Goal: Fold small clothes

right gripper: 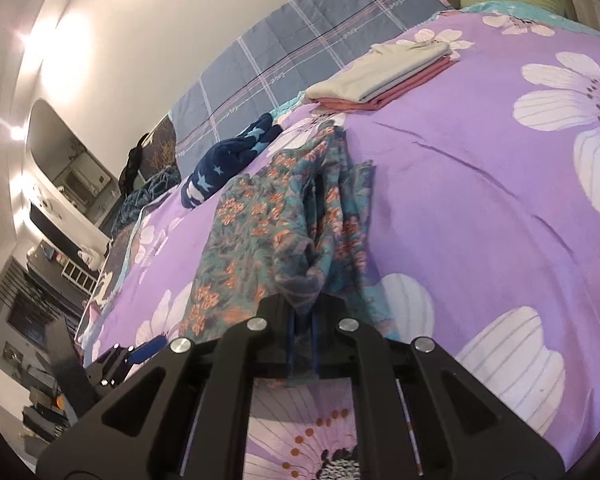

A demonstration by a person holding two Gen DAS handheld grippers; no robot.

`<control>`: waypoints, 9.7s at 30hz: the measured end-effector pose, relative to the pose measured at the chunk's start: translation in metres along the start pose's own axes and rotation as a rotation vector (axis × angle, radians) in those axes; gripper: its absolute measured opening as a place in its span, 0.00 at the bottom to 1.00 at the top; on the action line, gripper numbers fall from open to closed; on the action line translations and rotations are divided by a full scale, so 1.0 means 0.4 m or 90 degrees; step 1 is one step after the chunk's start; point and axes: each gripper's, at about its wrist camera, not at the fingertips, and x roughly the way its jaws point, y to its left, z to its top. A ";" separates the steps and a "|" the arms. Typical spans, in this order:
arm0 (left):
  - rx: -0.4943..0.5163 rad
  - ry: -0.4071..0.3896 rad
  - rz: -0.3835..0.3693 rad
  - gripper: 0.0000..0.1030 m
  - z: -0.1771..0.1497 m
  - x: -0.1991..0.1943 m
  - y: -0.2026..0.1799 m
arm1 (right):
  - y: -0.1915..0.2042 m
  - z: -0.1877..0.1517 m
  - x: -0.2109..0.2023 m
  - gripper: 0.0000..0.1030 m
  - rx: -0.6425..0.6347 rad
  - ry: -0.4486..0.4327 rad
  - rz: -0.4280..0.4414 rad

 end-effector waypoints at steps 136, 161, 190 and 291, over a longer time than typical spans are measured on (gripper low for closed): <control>-0.100 -0.083 -0.221 0.75 0.025 -0.015 0.045 | 0.015 -0.051 0.043 0.09 -0.135 0.134 -0.089; -0.124 -0.024 -0.164 0.75 0.003 -0.001 0.070 | -0.018 -0.003 -0.011 0.24 -0.104 0.076 -0.130; -0.171 0.015 -0.291 0.75 0.150 0.179 0.129 | -0.015 0.153 0.227 0.64 -0.109 0.175 0.009; 0.189 -0.224 -0.430 0.11 1.142 0.088 -0.736 | -0.555 0.760 -0.402 0.23 -0.041 -0.292 -0.389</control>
